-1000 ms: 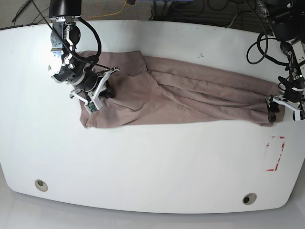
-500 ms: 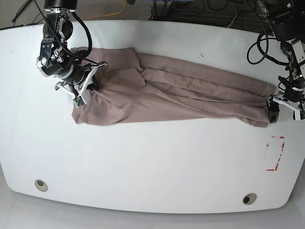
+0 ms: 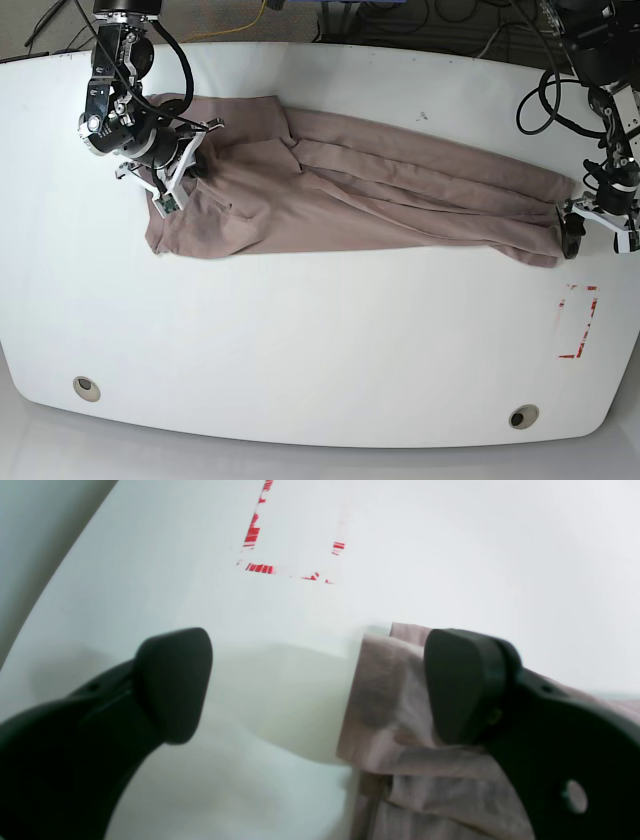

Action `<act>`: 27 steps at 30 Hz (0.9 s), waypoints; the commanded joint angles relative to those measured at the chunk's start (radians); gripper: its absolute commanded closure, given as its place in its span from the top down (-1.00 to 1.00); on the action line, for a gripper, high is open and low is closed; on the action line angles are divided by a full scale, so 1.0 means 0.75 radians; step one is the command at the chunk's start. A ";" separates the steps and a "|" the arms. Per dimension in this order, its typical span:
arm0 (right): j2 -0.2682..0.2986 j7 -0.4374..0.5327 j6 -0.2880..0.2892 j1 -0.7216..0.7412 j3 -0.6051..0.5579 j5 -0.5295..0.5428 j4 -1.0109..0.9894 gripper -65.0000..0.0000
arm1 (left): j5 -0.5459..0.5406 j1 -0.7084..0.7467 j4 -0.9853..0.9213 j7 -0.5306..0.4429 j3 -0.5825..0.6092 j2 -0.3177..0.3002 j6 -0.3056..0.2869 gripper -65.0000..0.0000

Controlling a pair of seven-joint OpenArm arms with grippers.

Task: Layout the t-shirt on the table in an organized manner, then fold the t-shirt properly
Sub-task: 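Pinch the collar end with the right gripper and pull it outward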

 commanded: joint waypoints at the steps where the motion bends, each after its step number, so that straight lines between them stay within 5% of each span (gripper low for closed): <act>1: 0.016 0.020 0.002 0.016 0.009 0.009 0.008 -0.66 | -0.016 -0.021 0.018 -0.034 -0.006 -0.032 -0.002 1.00; 7: 0.026 0.022 0.002 0.034 0.011 0.009 0.047 0.27 | -0.016 -0.021 0.018 -0.032 -0.006 -0.034 -0.002 1.00; 11: 0.028 0.022 0.002 0.053 0.011 0.009 0.088 0.68 | -0.016 -0.021 0.018 -0.032 -0.006 -0.034 -0.002 1.00; 17: 0.030 0.038 0.008 0.114 0.011 0.011 0.092 0.74 | -0.016 -0.023 0.018 -0.030 -0.006 -0.034 -0.002 1.00; 27: -0.025 0.341 0.049 0.128 -0.048 0.019 -0.029 0.74 | -0.024 -0.021 0.018 -0.028 -0.006 -0.034 -0.006 1.00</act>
